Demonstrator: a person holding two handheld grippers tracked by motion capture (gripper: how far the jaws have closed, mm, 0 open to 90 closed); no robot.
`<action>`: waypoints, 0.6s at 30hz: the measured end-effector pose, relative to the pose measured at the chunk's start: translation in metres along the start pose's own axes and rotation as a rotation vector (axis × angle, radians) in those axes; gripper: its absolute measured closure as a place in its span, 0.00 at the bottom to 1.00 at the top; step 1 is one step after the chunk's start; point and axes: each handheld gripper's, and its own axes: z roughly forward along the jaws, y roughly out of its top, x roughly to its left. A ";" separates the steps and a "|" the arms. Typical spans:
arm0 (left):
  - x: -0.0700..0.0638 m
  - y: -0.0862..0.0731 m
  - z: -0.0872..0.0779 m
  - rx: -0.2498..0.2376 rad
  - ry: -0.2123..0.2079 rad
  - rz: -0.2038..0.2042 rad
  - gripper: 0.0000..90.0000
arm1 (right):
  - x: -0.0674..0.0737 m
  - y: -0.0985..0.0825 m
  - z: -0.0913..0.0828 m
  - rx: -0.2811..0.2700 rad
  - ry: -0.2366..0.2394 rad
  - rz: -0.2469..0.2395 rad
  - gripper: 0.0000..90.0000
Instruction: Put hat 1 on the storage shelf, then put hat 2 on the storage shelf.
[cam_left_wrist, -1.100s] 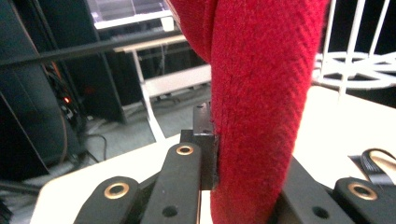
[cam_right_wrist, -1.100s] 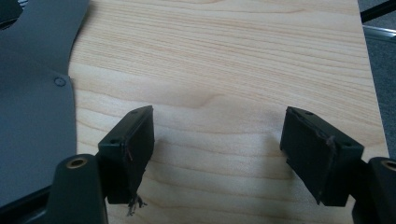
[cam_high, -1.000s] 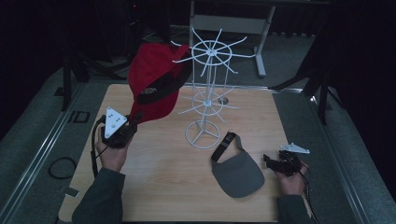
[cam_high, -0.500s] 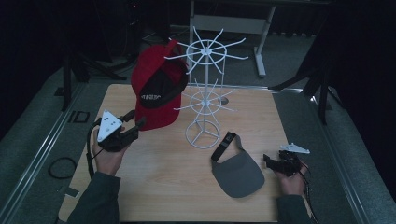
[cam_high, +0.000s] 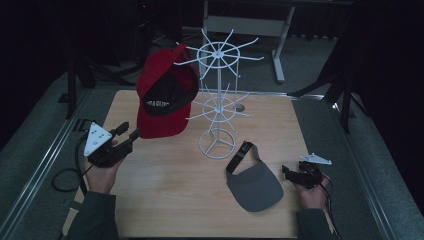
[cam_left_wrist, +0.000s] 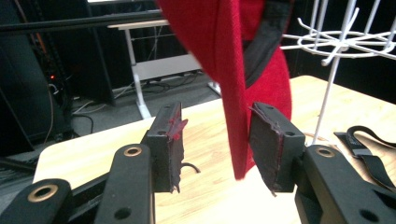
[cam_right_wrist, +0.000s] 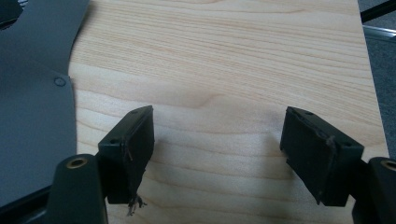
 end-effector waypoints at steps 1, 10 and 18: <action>0.001 -0.002 -0.001 -0.001 0.005 -0.007 0.62 | 0.000 0.000 0.000 0.000 0.000 0.000 0.29; 0.009 -0.023 -0.002 0.062 0.015 -0.044 0.62 | 0.001 0.000 0.000 0.000 -0.007 0.004 0.29; 0.012 -0.035 0.007 0.131 0.026 -0.059 0.61 | 0.008 0.006 -0.003 0.031 0.014 0.001 0.48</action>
